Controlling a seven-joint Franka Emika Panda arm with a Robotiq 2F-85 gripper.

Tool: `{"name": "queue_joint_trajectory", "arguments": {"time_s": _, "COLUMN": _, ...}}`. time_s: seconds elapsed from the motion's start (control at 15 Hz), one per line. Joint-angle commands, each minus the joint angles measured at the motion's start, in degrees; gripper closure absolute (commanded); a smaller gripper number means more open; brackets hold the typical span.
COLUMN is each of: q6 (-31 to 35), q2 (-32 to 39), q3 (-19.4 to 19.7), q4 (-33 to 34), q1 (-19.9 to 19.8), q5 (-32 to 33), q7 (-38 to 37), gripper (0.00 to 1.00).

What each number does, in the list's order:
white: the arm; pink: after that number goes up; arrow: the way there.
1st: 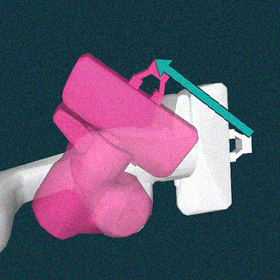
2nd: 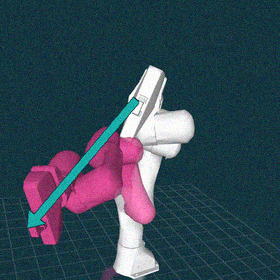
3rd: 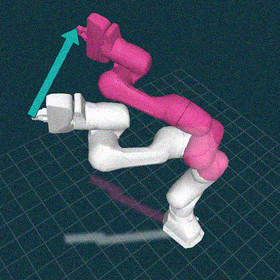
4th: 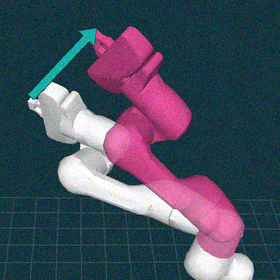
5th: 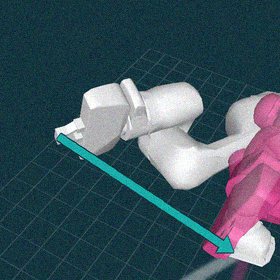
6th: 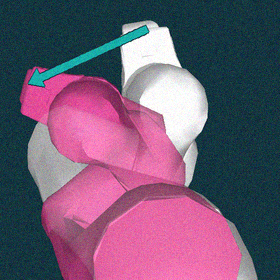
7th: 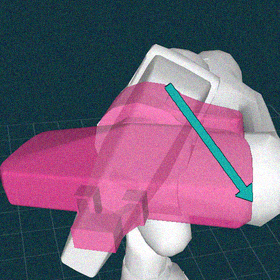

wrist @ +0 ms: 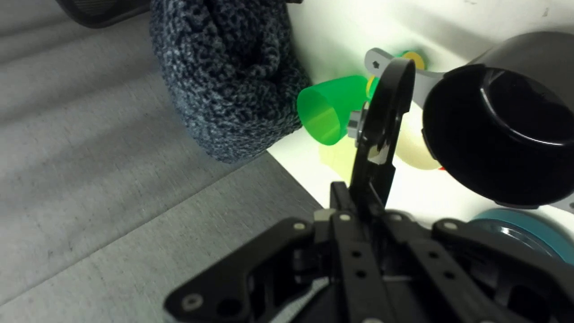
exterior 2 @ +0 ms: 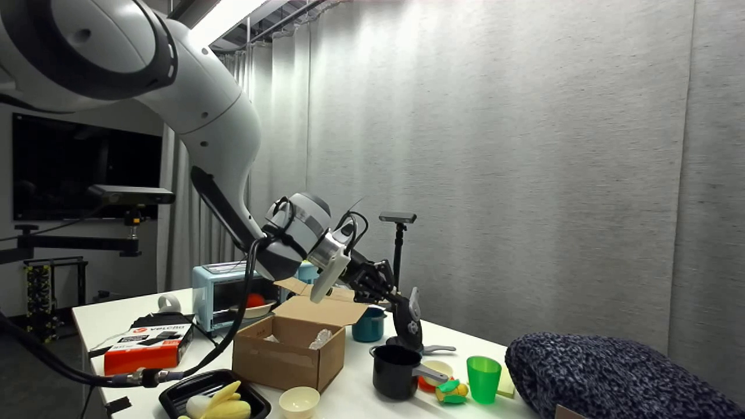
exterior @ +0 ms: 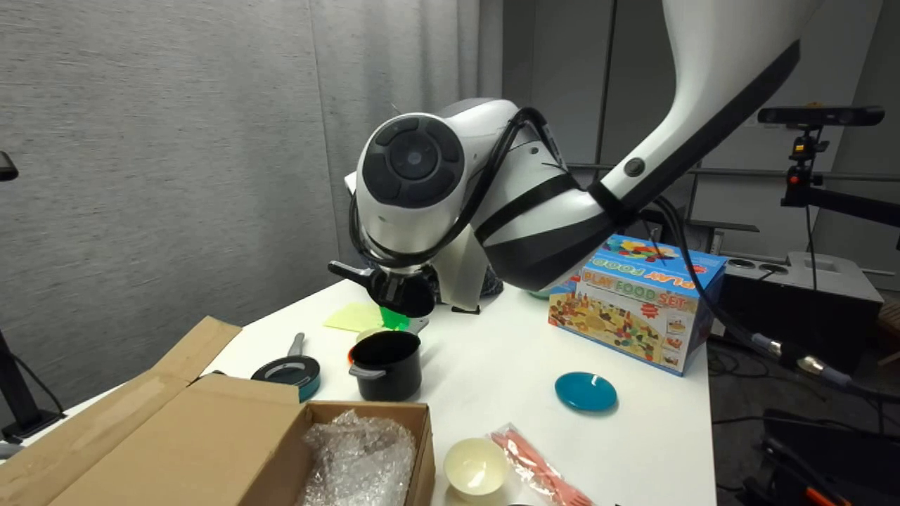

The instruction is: Put the lid on the small pot

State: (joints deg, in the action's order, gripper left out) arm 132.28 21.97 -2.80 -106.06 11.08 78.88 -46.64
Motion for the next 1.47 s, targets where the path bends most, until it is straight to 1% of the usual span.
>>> {"name": "queue_joint_trajectory", "arguments": {"time_s": 0.0, "q6": -7.4, "q2": 1.8, "q3": -0.2, "q4": 3.4, "q1": 2.5, "q5": 8.5, "q7": -1.8, "gripper": 0.98}}
{"name": "queue_joint_trajectory", "arguments": {"time_s": 0.4, "q6": -15.1, "q2": 5.5, "q3": -2.5, "q4": 4.7, "q1": 3.7, "q5": 17.4, "q7": -0.4, "gripper": 0.98}}
{"name": "queue_joint_trajectory", "arguments": {"time_s": 0.53, "q6": -16.2, "q2": 7.2, "q3": -3.4, "q4": 5.0, "q1": 3.7, "q5": 19.4, "q7": -0.9, "gripper": 0.98}}
{"name": "queue_joint_trajectory", "arguments": {"time_s": 0.67, "q6": -15.6, "q2": 8.9, "q3": -4.3, "q4": 5.5, "q1": 3.6, "q5": 21.2, "q7": -2.4, "gripper": 0.98}}
{"name": "queue_joint_trajectory", "arguments": {"time_s": 0.93, "q6": -13.6, "q2": 11.5, "q3": -5.6, "q4": 6.9, "q1": 3.1, "q5": 25.0, "q7": -8.8, "gripper": 0.98}}
{"name": "queue_joint_trajectory", "arguments": {"time_s": 1.07, "q6": -13.0, "q2": 12.3, "q3": -6.2, "q4": 7.4, "q1": 2.6, "q5": 25.2, "q7": -10.2, "gripper": 0.98}}
{"name": "queue_joint_trajectory", "arguments": {"time_s": 1.4, "q6": -10.6, "q2": 12.8, "q3": -6.3, "q4": 7.0, "q1": 1.8, "q5": 24.2, "q7": -9.0, "gripper": 0.98}}
